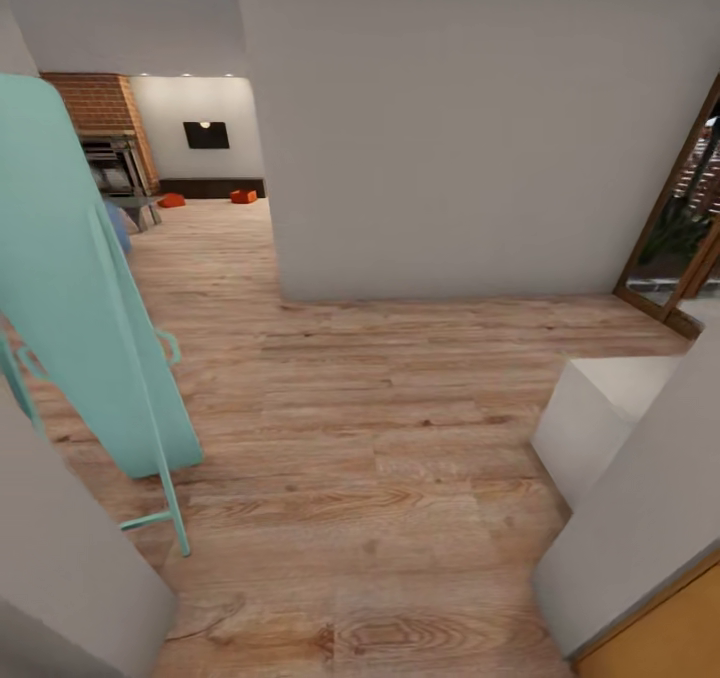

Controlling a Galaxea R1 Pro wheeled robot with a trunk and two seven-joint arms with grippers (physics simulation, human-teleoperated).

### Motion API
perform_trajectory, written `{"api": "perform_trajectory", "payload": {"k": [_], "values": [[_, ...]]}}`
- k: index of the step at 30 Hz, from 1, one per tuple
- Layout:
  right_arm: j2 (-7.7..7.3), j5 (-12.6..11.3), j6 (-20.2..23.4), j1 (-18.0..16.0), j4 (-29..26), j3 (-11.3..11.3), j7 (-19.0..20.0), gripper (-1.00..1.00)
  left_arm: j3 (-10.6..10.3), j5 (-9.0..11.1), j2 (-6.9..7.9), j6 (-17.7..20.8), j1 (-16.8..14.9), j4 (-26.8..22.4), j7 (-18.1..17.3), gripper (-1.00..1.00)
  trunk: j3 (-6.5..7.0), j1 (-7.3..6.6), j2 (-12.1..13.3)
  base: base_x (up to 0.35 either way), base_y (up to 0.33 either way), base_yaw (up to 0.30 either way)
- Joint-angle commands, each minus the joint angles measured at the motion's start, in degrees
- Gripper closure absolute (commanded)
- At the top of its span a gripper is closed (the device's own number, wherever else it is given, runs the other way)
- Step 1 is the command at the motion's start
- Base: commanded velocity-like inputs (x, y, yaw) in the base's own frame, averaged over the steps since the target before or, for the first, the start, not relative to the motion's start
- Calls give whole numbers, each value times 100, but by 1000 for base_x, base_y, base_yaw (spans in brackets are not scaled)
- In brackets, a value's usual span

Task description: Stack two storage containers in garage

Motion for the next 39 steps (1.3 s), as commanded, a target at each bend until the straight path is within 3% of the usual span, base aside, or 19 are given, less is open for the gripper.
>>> {"api": "perform_trajectory", "payload": {"k": [1,39], "values": [[0,-1,-2,-2,-1,7,4,-100,-50,54,1,-21,-4,4,28,-100,-5,3,-2,331,0,0],[-13,3,-2,-2,-18,-41,29,-100,-51,55,30,2,-4,12,28,-100,-5,3,-2,327,0,0]]}}
